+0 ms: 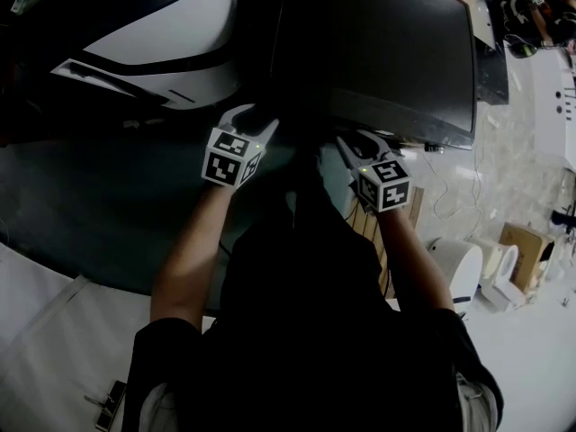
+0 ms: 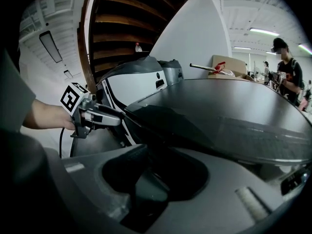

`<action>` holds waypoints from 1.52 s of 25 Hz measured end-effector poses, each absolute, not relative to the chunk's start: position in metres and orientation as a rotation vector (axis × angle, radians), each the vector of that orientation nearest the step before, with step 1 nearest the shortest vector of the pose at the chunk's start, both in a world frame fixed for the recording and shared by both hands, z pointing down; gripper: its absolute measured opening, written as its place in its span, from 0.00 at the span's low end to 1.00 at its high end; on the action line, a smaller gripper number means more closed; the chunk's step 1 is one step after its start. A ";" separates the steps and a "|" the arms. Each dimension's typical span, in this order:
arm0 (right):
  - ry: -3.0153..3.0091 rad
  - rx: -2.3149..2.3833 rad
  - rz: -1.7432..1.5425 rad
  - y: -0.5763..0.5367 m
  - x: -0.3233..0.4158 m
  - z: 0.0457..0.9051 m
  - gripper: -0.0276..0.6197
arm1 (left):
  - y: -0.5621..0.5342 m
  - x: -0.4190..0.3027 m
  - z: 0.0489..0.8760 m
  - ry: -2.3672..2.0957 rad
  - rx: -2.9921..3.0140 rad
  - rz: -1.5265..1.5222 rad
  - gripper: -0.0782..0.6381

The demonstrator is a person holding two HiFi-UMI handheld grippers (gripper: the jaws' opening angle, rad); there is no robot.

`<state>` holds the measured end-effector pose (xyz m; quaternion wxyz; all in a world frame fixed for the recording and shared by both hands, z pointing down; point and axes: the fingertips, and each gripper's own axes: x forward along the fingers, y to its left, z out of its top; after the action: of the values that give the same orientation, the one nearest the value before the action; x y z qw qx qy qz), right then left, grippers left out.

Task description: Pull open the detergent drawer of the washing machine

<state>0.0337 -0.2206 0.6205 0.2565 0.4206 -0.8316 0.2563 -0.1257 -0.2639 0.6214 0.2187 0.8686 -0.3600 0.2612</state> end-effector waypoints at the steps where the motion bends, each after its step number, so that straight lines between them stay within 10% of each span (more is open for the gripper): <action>1: -2.257 1.143 0.699 -0.219 0.033 0.620 0.23 | -0.262 -0.126 0.621 -0.995 2.402 0.722 0.37; 38: -2.268 0.987 0.775 -0.150 0.015 0.608 0.24 | -0.180 -0.131 0.613 -0.956 2.370 0.714 0.37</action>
<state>0.0151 -0.1495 0.6083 0.2712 0.3664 -0.8423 0.2877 -0.1314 -0.1804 0.6131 0.2418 0.8667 -0.3496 0.2610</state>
